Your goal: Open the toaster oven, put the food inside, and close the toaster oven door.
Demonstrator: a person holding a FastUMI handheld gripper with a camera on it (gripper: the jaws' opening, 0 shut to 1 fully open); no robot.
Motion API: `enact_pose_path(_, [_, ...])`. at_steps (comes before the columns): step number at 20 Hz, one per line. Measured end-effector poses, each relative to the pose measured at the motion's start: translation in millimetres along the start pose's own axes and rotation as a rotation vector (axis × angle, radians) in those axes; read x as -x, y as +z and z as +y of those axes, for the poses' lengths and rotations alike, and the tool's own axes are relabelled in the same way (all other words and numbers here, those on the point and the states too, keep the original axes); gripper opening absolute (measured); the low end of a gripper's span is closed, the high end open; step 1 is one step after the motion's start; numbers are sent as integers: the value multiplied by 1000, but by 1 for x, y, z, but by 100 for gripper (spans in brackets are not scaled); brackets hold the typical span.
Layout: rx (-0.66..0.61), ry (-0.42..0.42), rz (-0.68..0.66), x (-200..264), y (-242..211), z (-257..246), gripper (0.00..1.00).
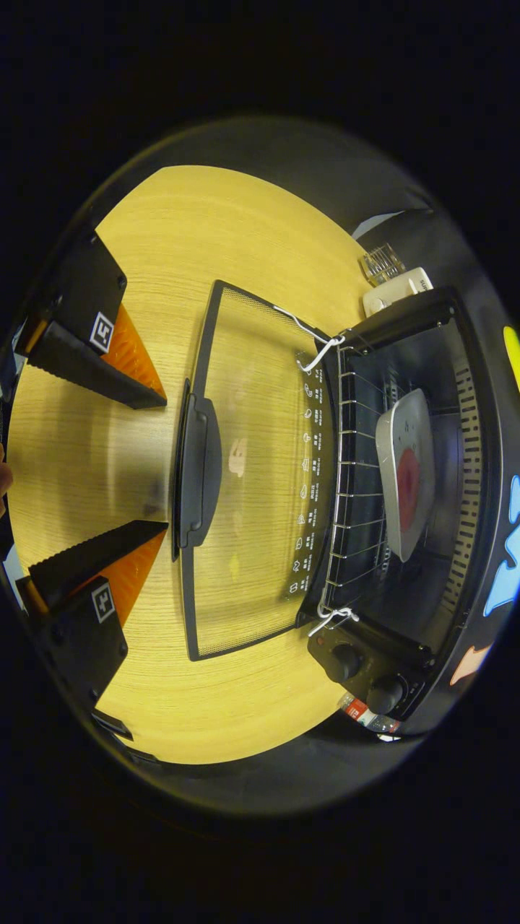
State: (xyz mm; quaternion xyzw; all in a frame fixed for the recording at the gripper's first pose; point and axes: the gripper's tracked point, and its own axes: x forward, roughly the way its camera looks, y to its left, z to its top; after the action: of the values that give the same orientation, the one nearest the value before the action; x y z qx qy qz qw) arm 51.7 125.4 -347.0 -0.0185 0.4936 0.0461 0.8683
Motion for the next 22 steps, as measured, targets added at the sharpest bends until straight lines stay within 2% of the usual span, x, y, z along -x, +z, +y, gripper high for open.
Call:
enact_pose_path(7, [-48, -27, -10, 0, 4, 0, 98])
enact_pose_path(15, [-36, -21, -88, 34, 14, 0, 98])
enact_pose_path(18, [-27, -8, -186, 51, 30, 5, 98])
enact_pose_path(22, [80, -40, -427, 107, 80, 8, 98])
